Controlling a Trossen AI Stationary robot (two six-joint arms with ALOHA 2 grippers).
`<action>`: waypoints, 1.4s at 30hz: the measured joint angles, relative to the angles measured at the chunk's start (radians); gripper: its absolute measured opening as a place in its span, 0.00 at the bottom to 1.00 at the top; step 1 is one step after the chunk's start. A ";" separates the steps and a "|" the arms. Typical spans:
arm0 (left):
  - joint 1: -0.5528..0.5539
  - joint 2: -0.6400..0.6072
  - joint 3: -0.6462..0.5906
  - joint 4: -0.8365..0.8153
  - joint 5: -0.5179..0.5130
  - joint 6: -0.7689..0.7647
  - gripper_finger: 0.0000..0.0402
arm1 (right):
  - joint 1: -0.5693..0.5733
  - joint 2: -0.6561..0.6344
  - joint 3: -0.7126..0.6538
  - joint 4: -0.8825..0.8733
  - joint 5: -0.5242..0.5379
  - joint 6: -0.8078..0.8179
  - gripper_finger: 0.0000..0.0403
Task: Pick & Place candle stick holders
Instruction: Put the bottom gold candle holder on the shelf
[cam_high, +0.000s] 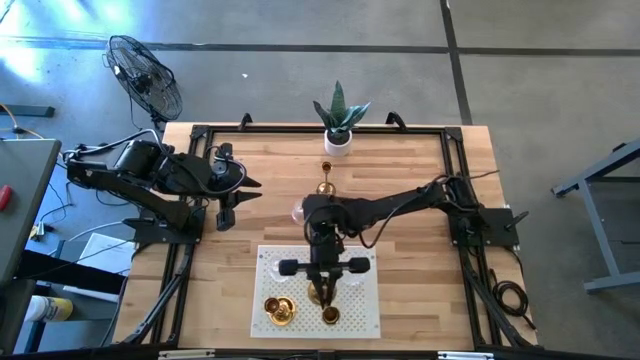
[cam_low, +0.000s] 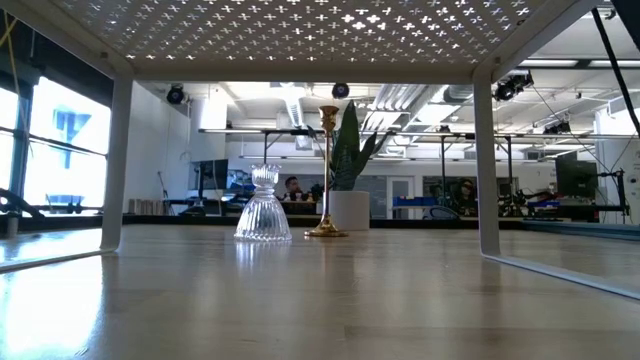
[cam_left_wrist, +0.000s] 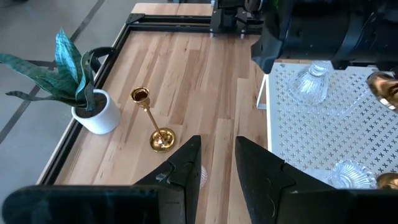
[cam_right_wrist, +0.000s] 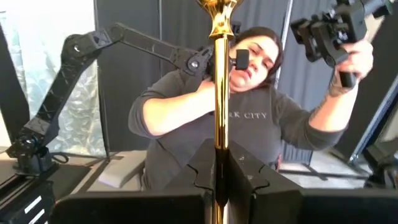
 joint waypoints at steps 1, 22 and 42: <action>0.000 0.000 0.000 0.000 0.000 0.000 0.24 | 0.001 0.000 0.000 -0.026 0.000 -0.022 0.01; 0.000 0.000 0.000 0.007 -0.001 0.004 0.24 | 0.026 0.000 0.000 -0.279 -0.029 -0.322 0.01; 0.000 -0.001 -0.041 0.018 0.000 0.004 0.24 | 0.029 0.058 -0.001 -0.207 -0.039 -0.257 0.01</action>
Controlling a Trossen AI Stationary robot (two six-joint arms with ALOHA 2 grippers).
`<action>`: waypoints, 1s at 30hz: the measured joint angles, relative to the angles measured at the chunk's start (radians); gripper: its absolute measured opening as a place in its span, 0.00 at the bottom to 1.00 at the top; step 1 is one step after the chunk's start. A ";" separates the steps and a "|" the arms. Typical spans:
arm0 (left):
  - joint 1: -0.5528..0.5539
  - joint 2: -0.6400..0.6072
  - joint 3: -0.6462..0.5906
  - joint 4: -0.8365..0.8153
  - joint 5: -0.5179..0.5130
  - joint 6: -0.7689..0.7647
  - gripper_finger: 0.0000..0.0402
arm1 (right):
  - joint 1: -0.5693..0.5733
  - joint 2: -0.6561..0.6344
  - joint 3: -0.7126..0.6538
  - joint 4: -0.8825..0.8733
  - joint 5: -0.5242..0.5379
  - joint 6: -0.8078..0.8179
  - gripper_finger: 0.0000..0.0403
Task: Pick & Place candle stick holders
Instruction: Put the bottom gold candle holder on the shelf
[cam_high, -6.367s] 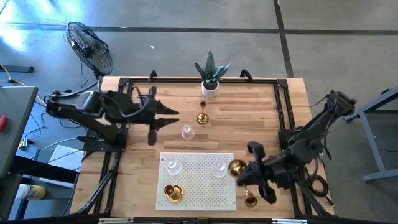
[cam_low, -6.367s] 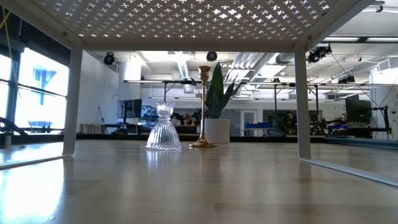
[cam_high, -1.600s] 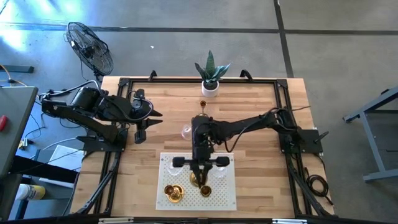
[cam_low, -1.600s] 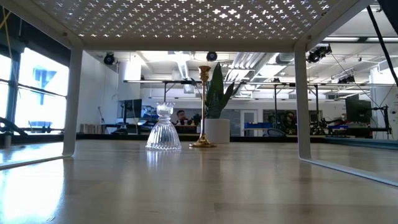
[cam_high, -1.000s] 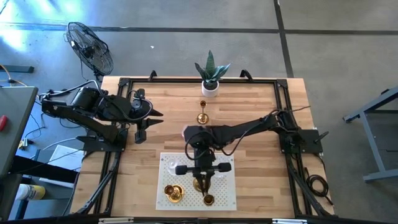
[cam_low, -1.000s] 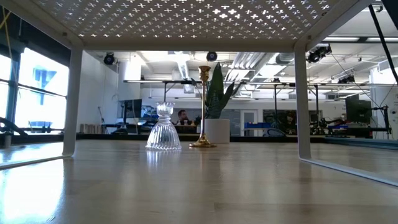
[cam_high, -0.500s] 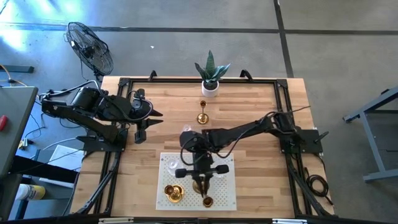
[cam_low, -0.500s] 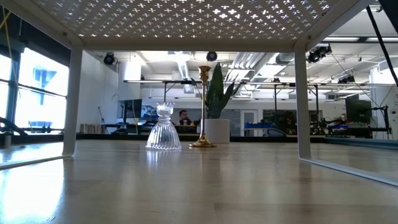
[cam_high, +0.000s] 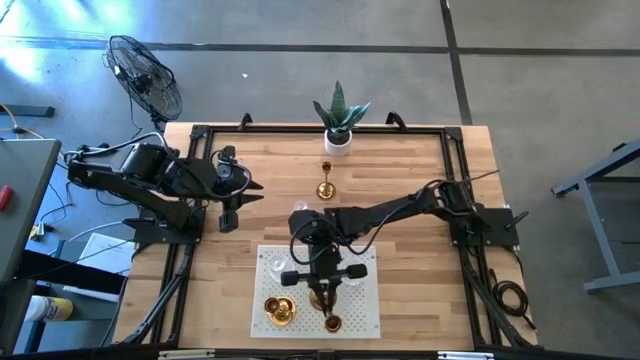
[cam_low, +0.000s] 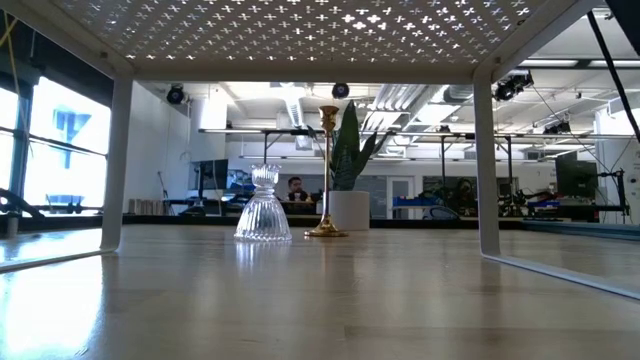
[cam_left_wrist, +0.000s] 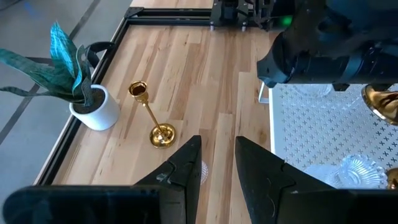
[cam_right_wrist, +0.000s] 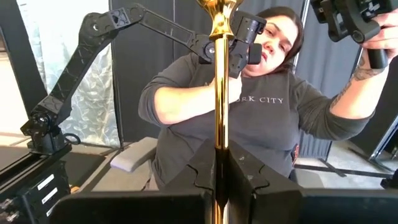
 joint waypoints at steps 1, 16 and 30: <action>0.000 0.000 0.000 0.001 0.000 0.000 0.24 | 0.003 0.000 0.000 -0.002 0.000 -0.001 0.01; 0.000 -0.009 0.000 0.005 -0.001 0.000 0.24 | 0.007 0.023 0.000 -0.053 -0.004 -0.058 0.01; 0.000 -0.009 0.000 0.005 -0.002 0.000 0.24 | 0.006 0.023 0.000 -0.069 -0.039 -0.056 0.04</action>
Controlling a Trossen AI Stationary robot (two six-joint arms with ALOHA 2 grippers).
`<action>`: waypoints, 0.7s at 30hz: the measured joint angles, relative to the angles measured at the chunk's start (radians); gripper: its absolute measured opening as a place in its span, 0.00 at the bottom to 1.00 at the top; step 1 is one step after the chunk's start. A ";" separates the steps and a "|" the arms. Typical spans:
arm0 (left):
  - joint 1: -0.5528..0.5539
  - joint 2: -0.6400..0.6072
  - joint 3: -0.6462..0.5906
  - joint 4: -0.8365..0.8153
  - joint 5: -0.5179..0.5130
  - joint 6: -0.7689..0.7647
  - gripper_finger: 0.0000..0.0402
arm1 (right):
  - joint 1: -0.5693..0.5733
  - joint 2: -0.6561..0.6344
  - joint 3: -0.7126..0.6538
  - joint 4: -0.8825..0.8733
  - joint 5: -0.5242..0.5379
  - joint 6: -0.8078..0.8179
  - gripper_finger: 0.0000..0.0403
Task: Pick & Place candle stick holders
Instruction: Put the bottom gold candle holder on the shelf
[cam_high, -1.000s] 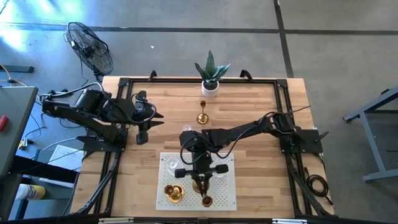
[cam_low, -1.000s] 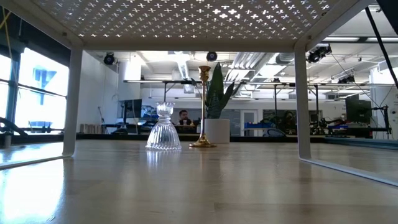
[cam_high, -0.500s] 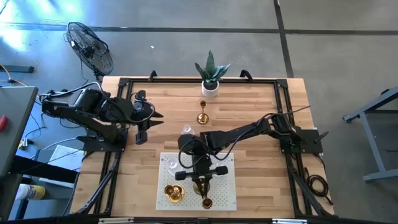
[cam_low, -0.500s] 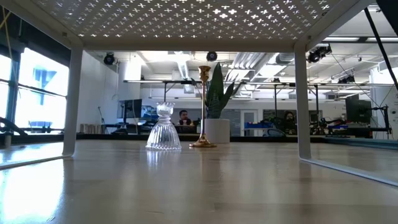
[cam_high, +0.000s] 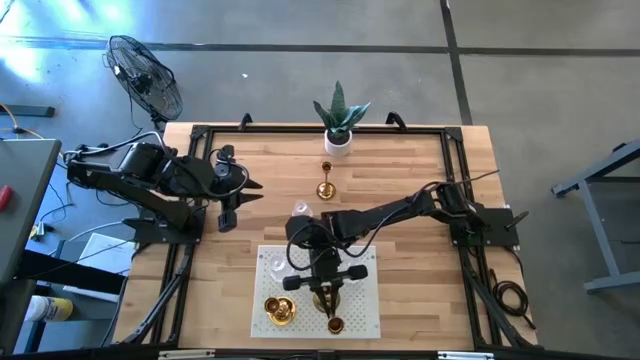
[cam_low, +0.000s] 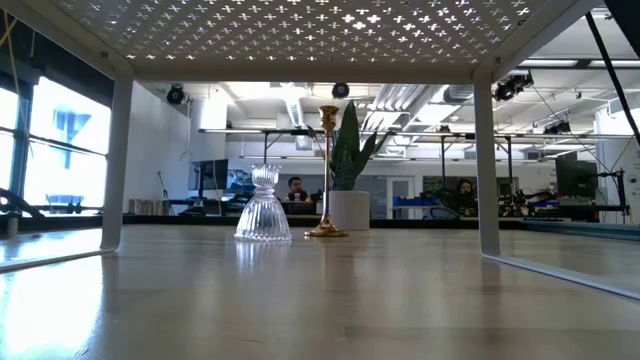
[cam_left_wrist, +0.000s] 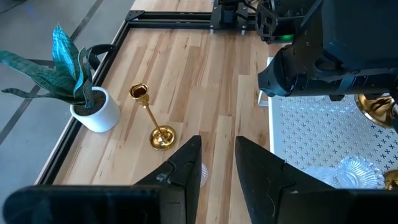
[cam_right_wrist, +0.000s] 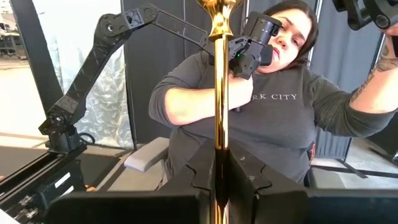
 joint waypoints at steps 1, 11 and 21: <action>0.000 0.000 0.000 0.000 0.000 0.000 0.24 | 0.000 0.000 0.000 0.000 0.000 0.000 0.03; 0.000 0.000 0.000 0.000 0.000 0.000 0.24 | 0.000 0.000 0.000 -0.009 -0.012 0.002 0.08; 0.000 0.000 0.000 0.000 0.000 0.000 0.24 | 0.000 0.000 0.001 -0.014 -0.003 0.002 0.14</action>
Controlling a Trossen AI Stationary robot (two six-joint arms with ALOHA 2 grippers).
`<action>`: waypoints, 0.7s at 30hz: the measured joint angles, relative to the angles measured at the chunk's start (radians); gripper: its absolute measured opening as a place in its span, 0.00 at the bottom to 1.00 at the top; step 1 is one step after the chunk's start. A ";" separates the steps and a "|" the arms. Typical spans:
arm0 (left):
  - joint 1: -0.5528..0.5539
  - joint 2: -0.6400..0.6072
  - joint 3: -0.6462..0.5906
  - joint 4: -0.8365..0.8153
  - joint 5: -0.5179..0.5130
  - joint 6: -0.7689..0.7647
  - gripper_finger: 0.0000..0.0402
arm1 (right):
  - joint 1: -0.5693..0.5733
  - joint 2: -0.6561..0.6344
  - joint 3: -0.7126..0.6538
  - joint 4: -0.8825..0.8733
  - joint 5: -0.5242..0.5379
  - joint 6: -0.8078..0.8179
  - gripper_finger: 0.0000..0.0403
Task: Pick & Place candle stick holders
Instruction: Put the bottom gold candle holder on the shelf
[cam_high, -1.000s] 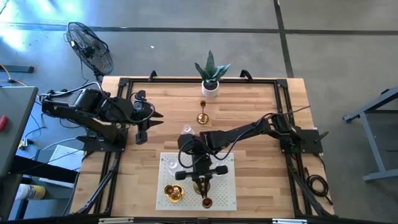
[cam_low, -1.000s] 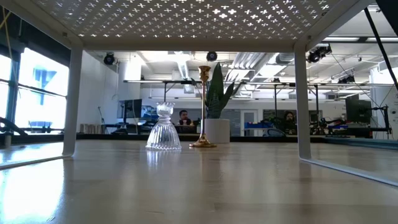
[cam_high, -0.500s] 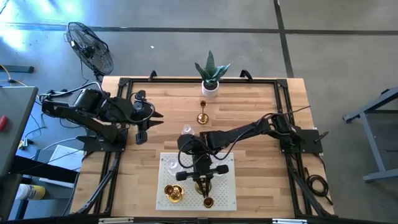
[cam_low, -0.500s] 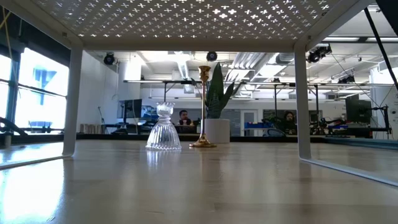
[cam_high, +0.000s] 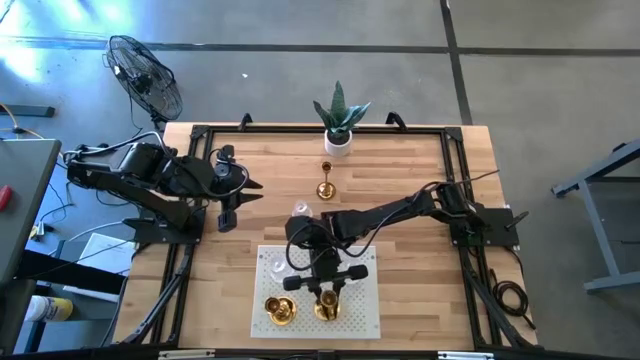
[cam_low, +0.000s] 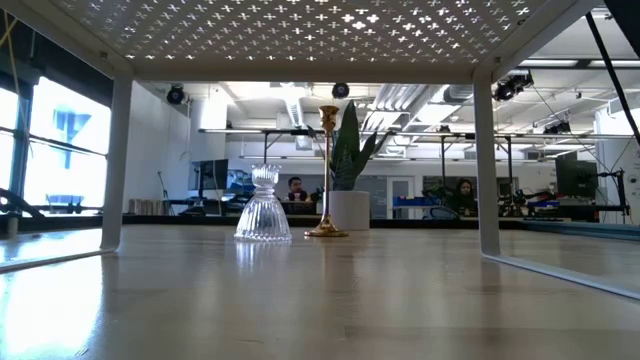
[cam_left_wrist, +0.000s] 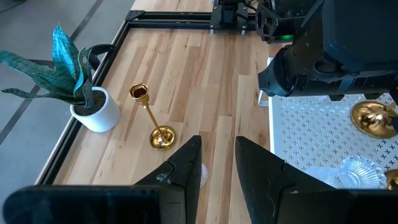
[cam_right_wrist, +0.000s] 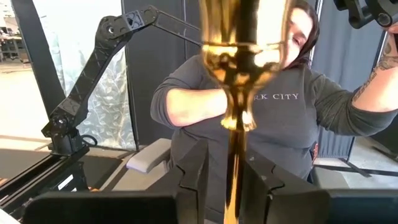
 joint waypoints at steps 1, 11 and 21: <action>0.000 0.000 0.000 0.000 0.000 0.000 0.24 | 0.000 0.000 0.000 0.000 0.000 0.000 0.14; 0.000 0.000 0.000 0.000 0.000 0.000 0.24 | 0.010 0.000 0.000 0.010 0.148 0.084 0.17; 0.000 0.000 0.000 0.000 0.000 0.000 0.24 | 0.013 0.000 0.000 0.032 0.184 0.141 0.29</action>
